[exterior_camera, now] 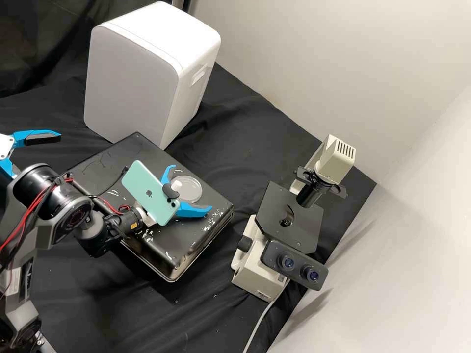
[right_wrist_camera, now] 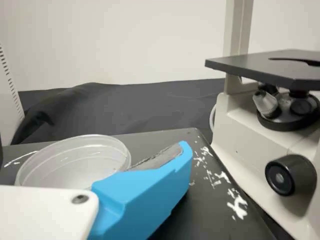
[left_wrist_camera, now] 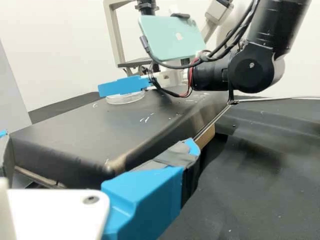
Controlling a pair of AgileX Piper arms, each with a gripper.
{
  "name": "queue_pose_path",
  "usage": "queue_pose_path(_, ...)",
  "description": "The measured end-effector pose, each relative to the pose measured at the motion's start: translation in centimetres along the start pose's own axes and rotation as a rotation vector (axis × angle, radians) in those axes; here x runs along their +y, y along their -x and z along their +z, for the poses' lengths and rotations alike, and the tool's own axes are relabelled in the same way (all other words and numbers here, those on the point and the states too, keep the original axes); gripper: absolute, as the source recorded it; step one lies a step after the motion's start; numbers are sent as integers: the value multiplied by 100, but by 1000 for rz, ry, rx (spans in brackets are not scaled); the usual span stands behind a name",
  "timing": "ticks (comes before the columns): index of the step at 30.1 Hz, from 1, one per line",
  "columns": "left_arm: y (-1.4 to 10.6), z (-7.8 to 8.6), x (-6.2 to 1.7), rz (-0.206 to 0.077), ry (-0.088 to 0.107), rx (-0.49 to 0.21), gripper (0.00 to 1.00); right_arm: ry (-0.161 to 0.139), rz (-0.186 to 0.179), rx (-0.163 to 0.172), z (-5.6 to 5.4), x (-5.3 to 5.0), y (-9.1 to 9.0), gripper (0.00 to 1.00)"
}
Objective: Place the petri dish on the bench
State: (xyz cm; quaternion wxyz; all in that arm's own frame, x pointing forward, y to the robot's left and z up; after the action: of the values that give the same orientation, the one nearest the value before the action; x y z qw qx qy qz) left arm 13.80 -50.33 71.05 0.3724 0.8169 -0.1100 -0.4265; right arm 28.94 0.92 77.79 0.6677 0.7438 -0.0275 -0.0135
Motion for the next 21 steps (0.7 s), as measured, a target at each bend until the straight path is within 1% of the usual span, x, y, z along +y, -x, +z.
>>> queue_pose_path(2,3,1,-3,-1,1,0,100,-6,4,2,-3,20,19,100)
queue_pose_path(7,0,16,-5,-2,0,-9,100,-9,17,14,-32,52,24,100)
queue_pose_path(10,10,40,29,16,-9,-19,100,-9,19,16,-34,53,24,100)
queue_pose_path(12,23,41,67,39,-14,-13,100,-9,19,16,-34,53,24,100)
queue_pose_path(14,44,38,121,72,-18,1,100,-15,19,16,-34,53,24,100)
queue_pose_path(16,71,28,185,113,-18,26,100,-17,19,16,-34,53,24,100)
queue_pose_path(17,91,24,229,141,-18,41,100,-16,19,16,-34,53,24,100)
queue_pose_path(18,108,22,263,164,-17,52,100,-16,19,16,-34,53,24,100)
queue_pose_path(21,152,-3,347,223,-2,99,100,-16,19,16,-34,53,24,100)
